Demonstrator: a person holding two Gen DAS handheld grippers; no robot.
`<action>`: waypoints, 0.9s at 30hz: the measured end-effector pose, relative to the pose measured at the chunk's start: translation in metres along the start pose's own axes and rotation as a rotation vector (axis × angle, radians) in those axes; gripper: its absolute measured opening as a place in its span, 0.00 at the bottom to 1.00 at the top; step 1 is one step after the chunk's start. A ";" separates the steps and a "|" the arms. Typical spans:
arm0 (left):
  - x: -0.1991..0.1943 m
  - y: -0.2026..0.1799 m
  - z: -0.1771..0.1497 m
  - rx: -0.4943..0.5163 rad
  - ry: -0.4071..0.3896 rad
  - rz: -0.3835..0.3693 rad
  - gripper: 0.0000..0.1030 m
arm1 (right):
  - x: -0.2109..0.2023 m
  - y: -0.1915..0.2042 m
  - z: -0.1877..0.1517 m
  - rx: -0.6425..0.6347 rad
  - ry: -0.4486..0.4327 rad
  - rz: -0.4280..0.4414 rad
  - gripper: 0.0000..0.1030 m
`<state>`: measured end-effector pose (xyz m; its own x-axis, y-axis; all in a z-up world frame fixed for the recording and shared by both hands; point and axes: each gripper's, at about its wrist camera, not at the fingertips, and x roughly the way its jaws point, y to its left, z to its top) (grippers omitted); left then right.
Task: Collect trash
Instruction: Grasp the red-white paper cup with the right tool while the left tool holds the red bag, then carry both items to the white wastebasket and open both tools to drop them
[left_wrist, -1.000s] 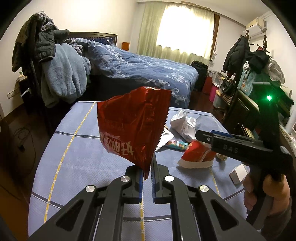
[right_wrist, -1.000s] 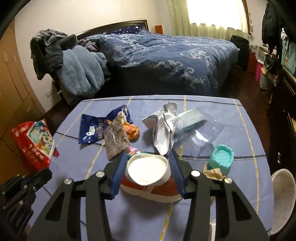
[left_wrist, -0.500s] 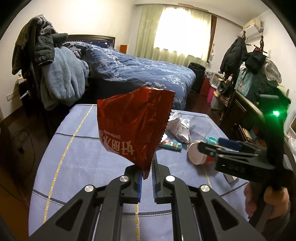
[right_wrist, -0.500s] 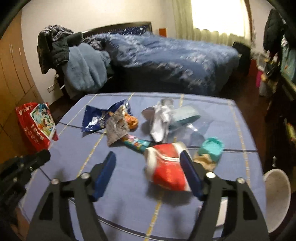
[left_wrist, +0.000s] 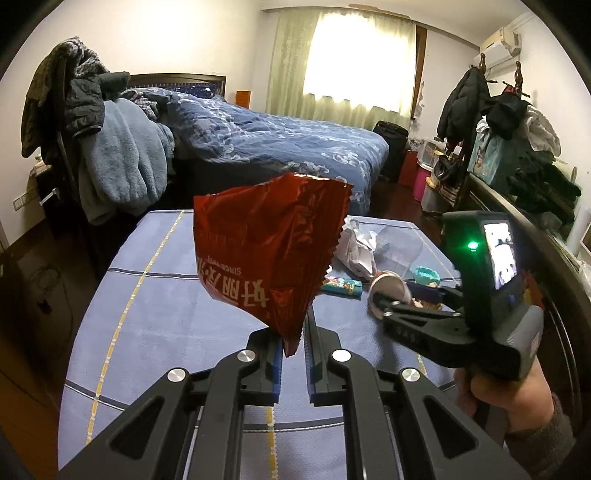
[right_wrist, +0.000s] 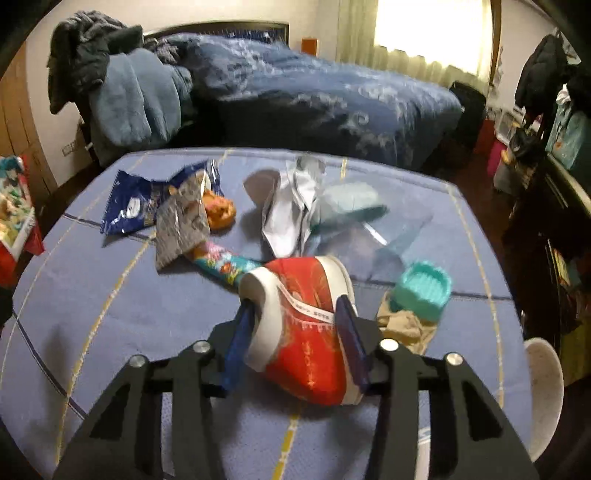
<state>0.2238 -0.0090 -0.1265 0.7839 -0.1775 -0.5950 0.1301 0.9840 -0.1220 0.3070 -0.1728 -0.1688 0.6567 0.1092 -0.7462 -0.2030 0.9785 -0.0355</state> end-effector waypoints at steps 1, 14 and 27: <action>0.000 0.001 0.000 -0.002 0.000 0.001 0.10 | -0.004 0.000 0.000 -0.003 -0.009 0.006 0.33; -0.014 -0.013 0.001 0.012 -0.019 -0.029 0.11 | -0.079 -0.015 -0.006 0.064 -0.113 0.162 0.25; -0.021 -0.110 0.014 0.164 -0.030 -0.208 0.11 | -0.175 -0.102 -0.060 0.193 -0.246 0.014 0.25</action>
<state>0.2018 -0.1130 -0.0894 0.7471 -0.3784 -0.5465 0.3852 0.9165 -0.1080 0.1690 -0.3020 -0.0749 0.8158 0.1385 -0.5614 -0.0866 0.9892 0.1182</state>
